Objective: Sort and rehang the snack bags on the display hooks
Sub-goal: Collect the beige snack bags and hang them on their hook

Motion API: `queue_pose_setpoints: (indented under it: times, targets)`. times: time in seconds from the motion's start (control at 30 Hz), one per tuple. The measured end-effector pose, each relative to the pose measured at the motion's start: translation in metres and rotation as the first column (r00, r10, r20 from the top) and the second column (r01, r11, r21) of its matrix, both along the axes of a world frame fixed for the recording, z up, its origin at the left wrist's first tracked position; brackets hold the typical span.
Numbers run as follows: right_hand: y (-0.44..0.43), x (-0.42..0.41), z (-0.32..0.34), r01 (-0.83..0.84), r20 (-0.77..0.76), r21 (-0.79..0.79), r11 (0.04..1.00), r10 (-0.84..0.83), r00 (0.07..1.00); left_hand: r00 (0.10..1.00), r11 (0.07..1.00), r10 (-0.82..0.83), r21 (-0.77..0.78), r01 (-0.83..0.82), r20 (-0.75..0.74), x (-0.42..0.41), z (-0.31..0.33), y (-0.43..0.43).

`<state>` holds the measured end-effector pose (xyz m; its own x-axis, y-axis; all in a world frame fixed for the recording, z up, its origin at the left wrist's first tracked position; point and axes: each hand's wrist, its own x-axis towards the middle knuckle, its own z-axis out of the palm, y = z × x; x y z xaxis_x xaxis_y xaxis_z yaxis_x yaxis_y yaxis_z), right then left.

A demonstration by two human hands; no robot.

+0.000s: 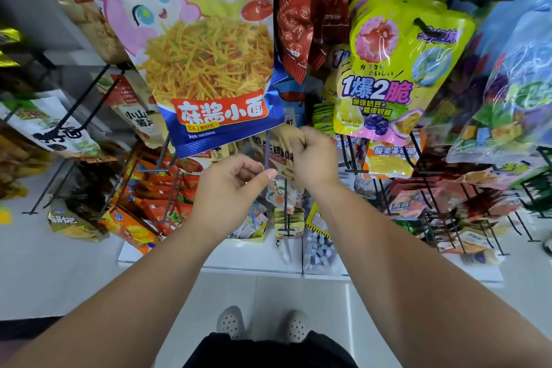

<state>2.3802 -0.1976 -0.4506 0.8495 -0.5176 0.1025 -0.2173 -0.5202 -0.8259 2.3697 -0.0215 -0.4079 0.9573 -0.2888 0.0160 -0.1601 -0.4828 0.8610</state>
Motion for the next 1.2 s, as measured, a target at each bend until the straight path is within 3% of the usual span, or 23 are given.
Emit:
queue_pose_setpoints:
  times: [0.33,0.5,0.7,0.8,1.2]
  targets:
    - [0.011,-0.059,0.001,-0.142,0.013,0.035,0.989,0.142,0.99,0.996,0.995,0.06,-0.076,-0.065,-0.061,-0.016,-0.012,0.022]
    - [0.017,-0.078,0.003,-0.199,0.007,0.097,0.975,0.199,0.98,0.97,0.981,0.196,0.014,-0.196,-0.141,-0.018,-0.023,0.035]
    - [0.022,-0.093,0.01,-0.244,-0.03,0.066,0.968,0.246,0.969,0.957,0.993,-0.051,-0.117,0.018,-0.285,-0.006,-0.025,0.033]
    - [0.023,-0.098,0.013,-0.26,-0.046,0.12,0.958,0.267,0.963,0.928,0.984,-0.091,-0.177,0.028,-0.361,-0.002,-0.024,0.032]
    - [0.047,-0.088,0.013,-0.164,-0.103,0.344,0.925,0.211,0.972,0.918,0.951,0.058,-0.257,-0.17,-0.393,-0.004,-0.03,0.08]
